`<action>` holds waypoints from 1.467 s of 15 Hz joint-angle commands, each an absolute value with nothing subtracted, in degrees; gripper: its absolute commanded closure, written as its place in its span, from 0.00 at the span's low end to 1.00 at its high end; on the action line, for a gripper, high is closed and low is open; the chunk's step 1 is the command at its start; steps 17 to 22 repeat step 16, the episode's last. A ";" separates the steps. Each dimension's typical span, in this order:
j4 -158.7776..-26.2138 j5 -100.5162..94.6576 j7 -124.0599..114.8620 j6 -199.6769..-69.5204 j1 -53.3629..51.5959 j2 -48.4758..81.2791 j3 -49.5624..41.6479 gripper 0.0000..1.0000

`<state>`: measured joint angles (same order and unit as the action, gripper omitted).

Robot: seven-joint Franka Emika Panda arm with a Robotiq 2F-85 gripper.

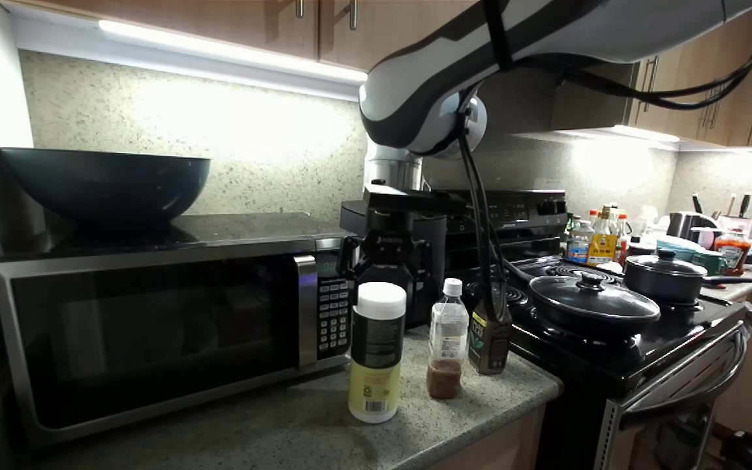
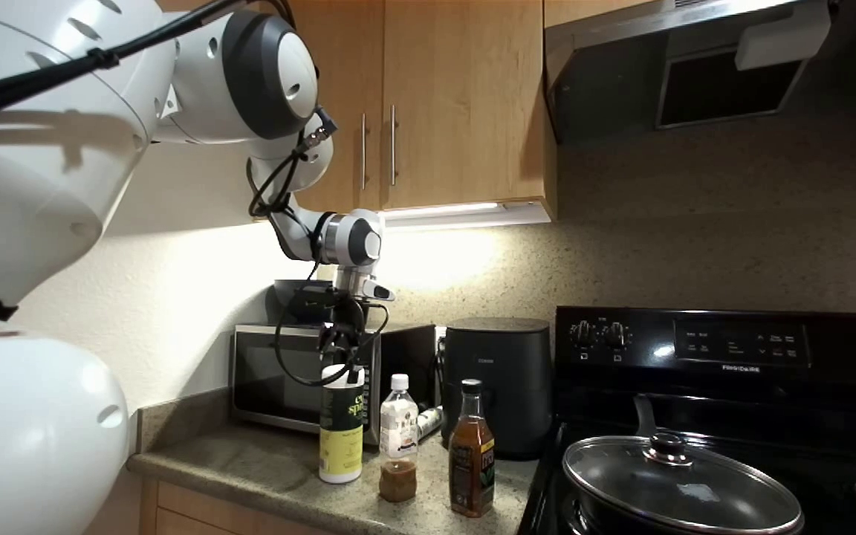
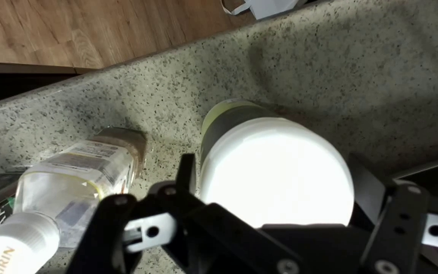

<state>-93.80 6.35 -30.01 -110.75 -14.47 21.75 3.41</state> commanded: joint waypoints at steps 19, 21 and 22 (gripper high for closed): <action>-98.25 5.76 -30.96 -119.75 -14.15 9.99 6.12 0.00; -98.25 5.76 -30.96 -119.75 -14.15 9.99 6.12 0.00; -98.25 5.76 -30.96 -119.75 -14.15 9.99 6.12 0.00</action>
